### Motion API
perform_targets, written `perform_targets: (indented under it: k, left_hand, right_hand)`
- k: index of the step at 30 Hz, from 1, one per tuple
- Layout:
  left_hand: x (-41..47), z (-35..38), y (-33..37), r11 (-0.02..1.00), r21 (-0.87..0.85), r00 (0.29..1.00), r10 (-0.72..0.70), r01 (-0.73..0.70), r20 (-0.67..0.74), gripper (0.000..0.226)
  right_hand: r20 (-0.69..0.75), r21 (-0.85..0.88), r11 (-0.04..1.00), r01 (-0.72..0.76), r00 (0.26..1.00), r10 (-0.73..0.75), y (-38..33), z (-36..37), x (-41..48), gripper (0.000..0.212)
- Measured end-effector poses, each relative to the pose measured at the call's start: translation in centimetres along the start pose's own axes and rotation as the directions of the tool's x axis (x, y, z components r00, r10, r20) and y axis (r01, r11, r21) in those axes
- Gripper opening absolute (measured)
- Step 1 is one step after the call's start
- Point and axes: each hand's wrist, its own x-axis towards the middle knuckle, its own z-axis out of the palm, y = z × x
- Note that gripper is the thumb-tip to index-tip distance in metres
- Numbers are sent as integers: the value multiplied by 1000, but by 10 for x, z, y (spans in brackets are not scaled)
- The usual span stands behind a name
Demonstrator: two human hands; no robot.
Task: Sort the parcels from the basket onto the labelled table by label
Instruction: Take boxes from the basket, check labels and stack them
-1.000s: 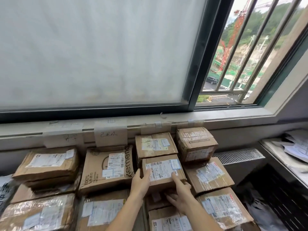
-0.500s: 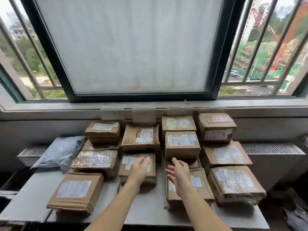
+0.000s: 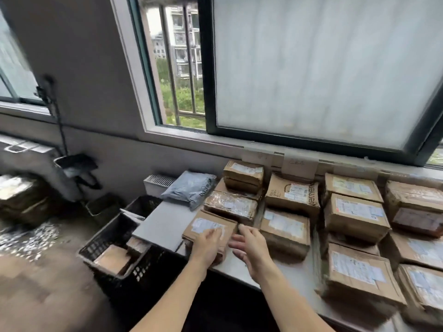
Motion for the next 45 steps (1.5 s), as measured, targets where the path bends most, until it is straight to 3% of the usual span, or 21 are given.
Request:
perform_targets:
  k: [4,6,11,18,24,26,28,32,39,45]
  left_hand:
    - [-1,-104,-15,997,-78,998,-23,19,-50,19]
    - [5,-162,-30,993,-111,995,-56,48,-79,29]
    - [15,-288,-71,969,-199,985,-162,149,-53,18]
    - [35,-398,-101,954,-252,973,-195,161,-119,15]
    - [77,-444,-103,974,-125,977,-198,186,-84,5]
    - [101,-455,-104,977,-61,975,-208,203,-77,25]
    - [130,-464,-107,973,-27,967,-232,230,-104,44]
    - [180,-475,-111,955,7,952,-294,296,-90,24]
    - [254,-477,-115,897,140,907,-419,419,-32,50]
    - [315,-476,-122,858,252,880,-473,448,46,48]
  right_hand:
    - [66,-105,994,18,998,-11,32,106,-7,19]
    - [100,-152,988,11,995,5,58,162,-13,21]
    - [163,-246,969,-37,983,79,116,279,-35,21]
    - [227,-378,926,-18,968,111,156,378,-34,18]
    - [266,-464,885,39,959,98,184,428,-1,21]
    - [254,-444,896,11,960,114,196,441,21,20]
    - [221,-413,910,-37,965,139,206,454,45,19]
    - [152,-347,924,-159,963,223,220,475,92,15]
    - [31,-289,895,-340,931,364,237,501,159,22]
    - [-46,-239,877,-417,907,418,244,514,203,24]
